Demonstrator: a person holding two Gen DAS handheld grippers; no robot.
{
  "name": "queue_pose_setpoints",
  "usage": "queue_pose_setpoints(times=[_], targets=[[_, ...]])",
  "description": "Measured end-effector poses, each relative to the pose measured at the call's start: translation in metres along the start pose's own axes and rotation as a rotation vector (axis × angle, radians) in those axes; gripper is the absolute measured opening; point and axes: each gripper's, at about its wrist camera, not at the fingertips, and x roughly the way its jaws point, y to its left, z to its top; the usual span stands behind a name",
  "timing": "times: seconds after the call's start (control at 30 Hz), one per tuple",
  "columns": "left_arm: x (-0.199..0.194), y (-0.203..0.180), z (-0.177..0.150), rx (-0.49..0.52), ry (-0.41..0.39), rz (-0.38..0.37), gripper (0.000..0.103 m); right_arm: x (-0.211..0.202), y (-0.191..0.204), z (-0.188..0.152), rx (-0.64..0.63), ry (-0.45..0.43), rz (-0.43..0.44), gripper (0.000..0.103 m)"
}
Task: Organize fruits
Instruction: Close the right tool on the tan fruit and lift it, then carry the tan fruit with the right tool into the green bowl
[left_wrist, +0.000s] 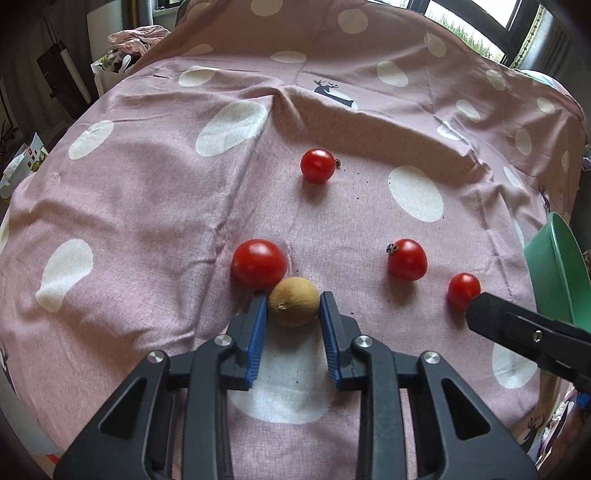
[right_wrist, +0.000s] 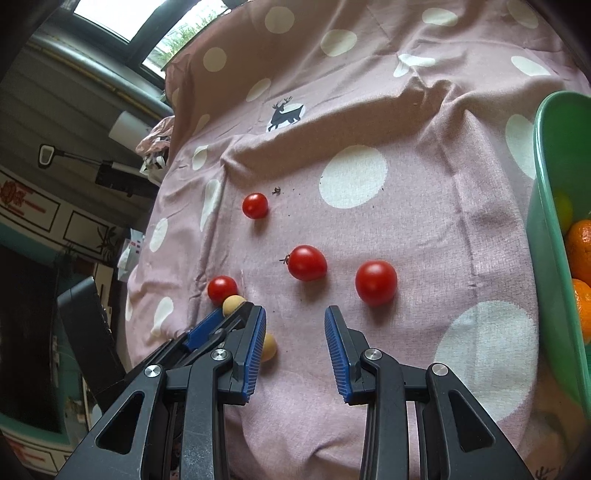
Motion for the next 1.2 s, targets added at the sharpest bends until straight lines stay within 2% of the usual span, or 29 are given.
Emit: queue_pose_setpoints(times=[0.23,0.43,0.6,0.87,1.1,1.17,1.2], targets=[[-0.036,0.018,0.005,-0.088,-0.109,-0.121,0.028,0.004,0.006,-0.002,-0.023,0.016,0.004,0.036],[-0.061,0.04,0.011,-0.148,-0.205,-0.075,0.028,0.021,0.021,-0.006,-0.068,0.057,-0.009,0.036],[-0.064,0.052,0.011,-0.189,-0.209,-0.078,0.028,0.036,0.032,-0.013,-0.093,0.096,-0.024,0.036],[-0.069,0.051,0.011,-0.178,-0.227,-0.089,0.028,0.056,0.045,-0.023,-0.149,0.146,-0.091,0.036],[-0.071,0.047,0.01,-0.165,-0.231,-0.107,0.028,0.059,0.053,-0.026,-0.211,0.123,-0.142,0.036],[-0.072,0.046,0.01,-0.164,-0.235,-0.113,0.028,0.059,0.055,-0.027,-0.228,0.112,-0.16,0.029],[-0.073,0.045,0.01,-0.163,-0.235,-0.117,0.028,0.058,0.056,-0.027,-0.229,0.107,-0.163,0.029]])
